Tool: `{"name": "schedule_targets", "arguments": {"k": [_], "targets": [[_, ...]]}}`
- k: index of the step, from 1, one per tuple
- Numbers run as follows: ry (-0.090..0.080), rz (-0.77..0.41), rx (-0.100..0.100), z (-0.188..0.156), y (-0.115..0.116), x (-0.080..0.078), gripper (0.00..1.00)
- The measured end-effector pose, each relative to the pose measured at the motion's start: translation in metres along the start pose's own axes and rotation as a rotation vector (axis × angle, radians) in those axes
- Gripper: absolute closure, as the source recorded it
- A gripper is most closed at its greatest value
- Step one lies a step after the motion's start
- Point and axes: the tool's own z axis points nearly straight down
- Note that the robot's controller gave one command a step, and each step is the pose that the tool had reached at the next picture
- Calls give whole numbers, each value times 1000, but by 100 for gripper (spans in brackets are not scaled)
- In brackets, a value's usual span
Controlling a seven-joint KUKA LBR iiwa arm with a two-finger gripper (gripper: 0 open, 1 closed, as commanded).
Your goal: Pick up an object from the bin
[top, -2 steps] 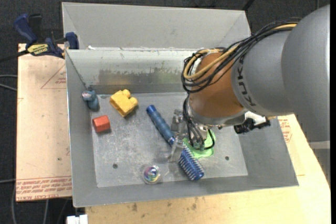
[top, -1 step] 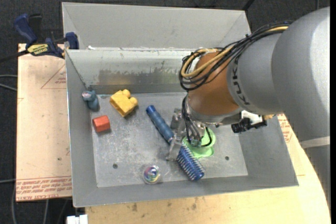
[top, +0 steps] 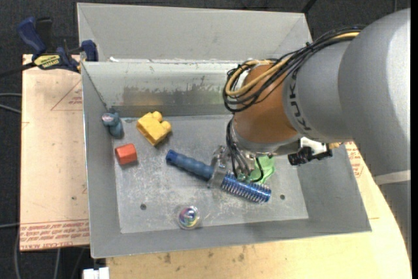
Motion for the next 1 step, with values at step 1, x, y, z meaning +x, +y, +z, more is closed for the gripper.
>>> {"name": "schedule_targets", "arguments": {"k": [1], "targets": [[-7, 41, -2, -188, 0, 13, 100]]}}
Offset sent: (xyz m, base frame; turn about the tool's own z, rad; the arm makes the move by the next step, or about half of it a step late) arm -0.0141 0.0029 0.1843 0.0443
